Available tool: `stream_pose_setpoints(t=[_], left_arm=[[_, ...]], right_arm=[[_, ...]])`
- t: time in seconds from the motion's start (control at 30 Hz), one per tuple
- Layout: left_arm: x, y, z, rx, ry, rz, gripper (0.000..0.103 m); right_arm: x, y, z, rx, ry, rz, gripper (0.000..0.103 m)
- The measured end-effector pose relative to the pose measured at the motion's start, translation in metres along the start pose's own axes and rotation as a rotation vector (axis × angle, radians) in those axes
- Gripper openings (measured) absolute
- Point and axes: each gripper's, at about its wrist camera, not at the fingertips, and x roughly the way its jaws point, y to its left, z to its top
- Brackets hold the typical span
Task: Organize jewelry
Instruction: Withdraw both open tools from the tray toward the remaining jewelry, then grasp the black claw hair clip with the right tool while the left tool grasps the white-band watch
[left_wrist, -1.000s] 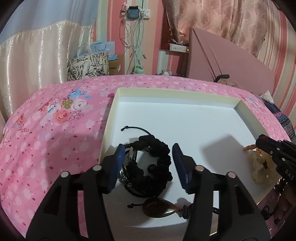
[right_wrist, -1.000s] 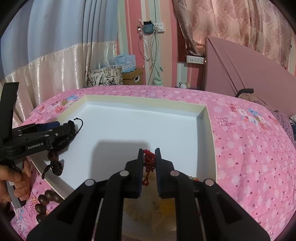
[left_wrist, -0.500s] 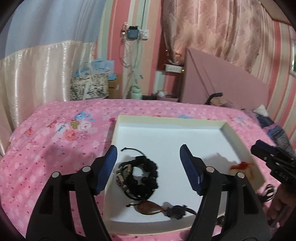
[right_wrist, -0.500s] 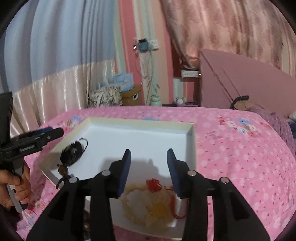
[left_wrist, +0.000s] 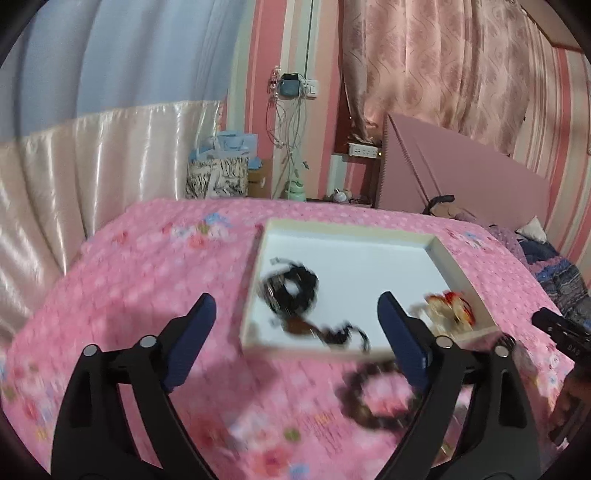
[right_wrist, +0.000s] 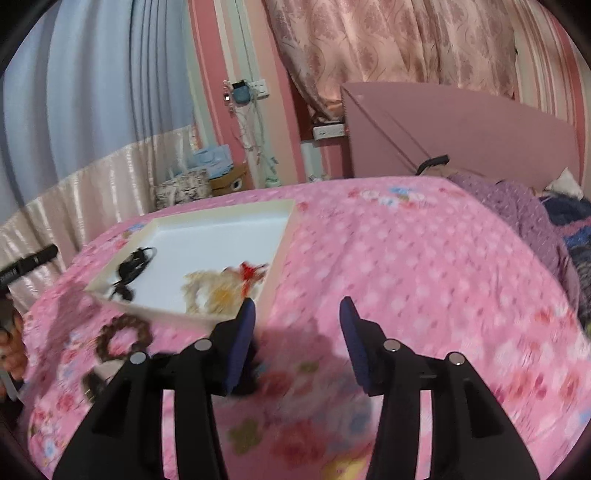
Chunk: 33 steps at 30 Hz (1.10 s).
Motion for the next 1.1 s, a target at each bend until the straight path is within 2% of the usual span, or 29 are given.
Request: stream_pose_setpoints(t=[0.1,0.17,0.4,0.47,0.5,0.53,0.73,0.8,0.83,0.87,1.0,1.1], left_arm=[[-0.003,-0.008,-0.025,-0.052,0.037,-0.025,0.089],[-0.004,-0.018,-0.04,-0.052,0.069,-0.033,0.089],[-0.001,-0.059,-0.076,0.061,0.156,-0.03,0.089],[0.0,-0.067,-0.081,0.087,0.169,-0.03,0.089],[0.001,-0.072,-0.084,0.106,0.176,-0.032,0.089],[0.002,-0.075,-0.085,0.118,0.186,-0.039,0.089],[0.014,-0.089,-0.087,0.147,0.22,-0.04,0.087],[0.024,-0.092,-0.088,0.154,0.26,-0.036,0.072],[0.027,-0.094,-0.089,0.161,0.28,-0.043,0.058],[0.03,-0.096,-0.091,0.172,0.297,-0.053,0.052],[0.032,-0.104,-0.105,0.24,0.333,-0.069,0.043],[0.029,-0.1,-0.109,0.237,0.346,-0.081,0.033]], right_arm=[[-0.004,0.015,-0.011,-0.01,0.012,0.04,0.058],[-0.003,0.027,-0.017,-0.032,0.026,0.055,0.06],[0.034,0.045,-0.021,-0.084,0.149,0.028,0.06],[0.047,0.044,-0.022,-0.084,0.184,0.006,0.057],[0.052,0.041,-0.024,-0.073,0.201,0.025,0.045],[0.054,0.041,-0.025,-0.066,0.212,0.047,0.046],[0.043,0.032,-0.027,-0.023,0.156,0.03,0.046],[0.039,0.03,-0.028,-0.019,0.148,0.022,0.046],[0.038,0.03,-0.028,-0.022,0.146,0.02,0.046],[0.036,0.03,-0.028,-0.026,0.143,0.018,0.046],[0.027,0.026,-0.032,-0.023,0.135,0.011,0.046],[0.021,0.022,-0.033,-0.013,0.124,0.014,0.046]])
